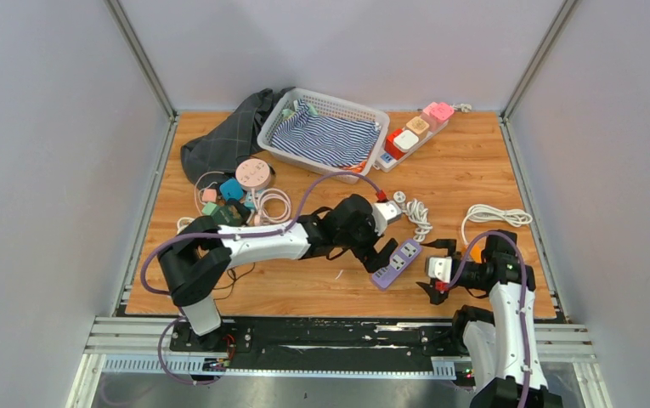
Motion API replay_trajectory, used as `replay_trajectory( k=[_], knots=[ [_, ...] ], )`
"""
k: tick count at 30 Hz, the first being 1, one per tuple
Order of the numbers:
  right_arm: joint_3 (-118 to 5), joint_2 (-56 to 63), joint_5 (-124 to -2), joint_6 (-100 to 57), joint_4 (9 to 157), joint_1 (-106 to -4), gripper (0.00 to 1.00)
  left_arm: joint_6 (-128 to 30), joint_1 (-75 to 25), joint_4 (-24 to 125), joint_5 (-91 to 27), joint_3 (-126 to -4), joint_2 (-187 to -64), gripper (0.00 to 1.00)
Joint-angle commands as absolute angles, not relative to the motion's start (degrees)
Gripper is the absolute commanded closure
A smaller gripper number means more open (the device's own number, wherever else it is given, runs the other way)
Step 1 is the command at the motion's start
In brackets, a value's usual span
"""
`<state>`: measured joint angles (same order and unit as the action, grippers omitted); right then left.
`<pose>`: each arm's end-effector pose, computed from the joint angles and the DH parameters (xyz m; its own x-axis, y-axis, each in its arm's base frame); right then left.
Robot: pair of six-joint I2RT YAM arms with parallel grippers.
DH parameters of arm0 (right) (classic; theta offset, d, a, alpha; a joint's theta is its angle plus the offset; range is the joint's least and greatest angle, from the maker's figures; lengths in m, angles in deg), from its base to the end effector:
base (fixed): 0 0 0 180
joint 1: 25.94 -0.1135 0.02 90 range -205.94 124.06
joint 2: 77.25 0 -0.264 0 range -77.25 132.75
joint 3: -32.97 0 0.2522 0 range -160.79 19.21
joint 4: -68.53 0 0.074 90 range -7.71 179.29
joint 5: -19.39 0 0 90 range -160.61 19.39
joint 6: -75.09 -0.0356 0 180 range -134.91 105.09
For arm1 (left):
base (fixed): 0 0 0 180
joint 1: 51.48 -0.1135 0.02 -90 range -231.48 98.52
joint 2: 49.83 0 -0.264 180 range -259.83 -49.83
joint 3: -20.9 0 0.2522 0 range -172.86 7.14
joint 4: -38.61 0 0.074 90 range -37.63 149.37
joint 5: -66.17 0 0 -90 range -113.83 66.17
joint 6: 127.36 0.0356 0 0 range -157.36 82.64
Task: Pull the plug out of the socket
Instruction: Move the socket to the center of the board.
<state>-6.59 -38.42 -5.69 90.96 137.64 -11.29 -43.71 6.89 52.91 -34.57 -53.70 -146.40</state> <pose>0.1043 0.0061 0.1994 0.4534 -0.5399 -0.7092 -0.8062 0.0909 -0.5847 0.1894 -0.3202 0.2169 -0.4096 0.4578 -0.7891 0.8754 0.4407 -0.1987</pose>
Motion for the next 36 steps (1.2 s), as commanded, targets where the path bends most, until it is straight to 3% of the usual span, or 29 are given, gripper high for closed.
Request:
replay_trajectory(
  k=[1, 12, 32, 36],
  knots=[
    [-6.8, -38.8, -4.7, 88.8, 137.7, -9.0, 0.0, -42.8, 10.3, 52.6, -27.1, -57.1, -150.8, 0.0],
    [-7.2, -40.6, -6.8, 72.6, 127.3, -4.9, 0.0, -44.5, 13.9, 52.6, -17.4, -58.0, -154.5, 0.0],
    [-6.4, -41.4, -6.6, 72.4, 126.7, -3.5, 0.0, -45.7, 18.5, 52.6, -15.0, -61.2, -162.2, 0.0],
    [-6.4, -41.4, -6.5, 72.5, 126.7, -3.3, 0.0, -46.7, 18.5, 52.6, -14.6, -62.0, -164.1, 0.06]
  ],
)
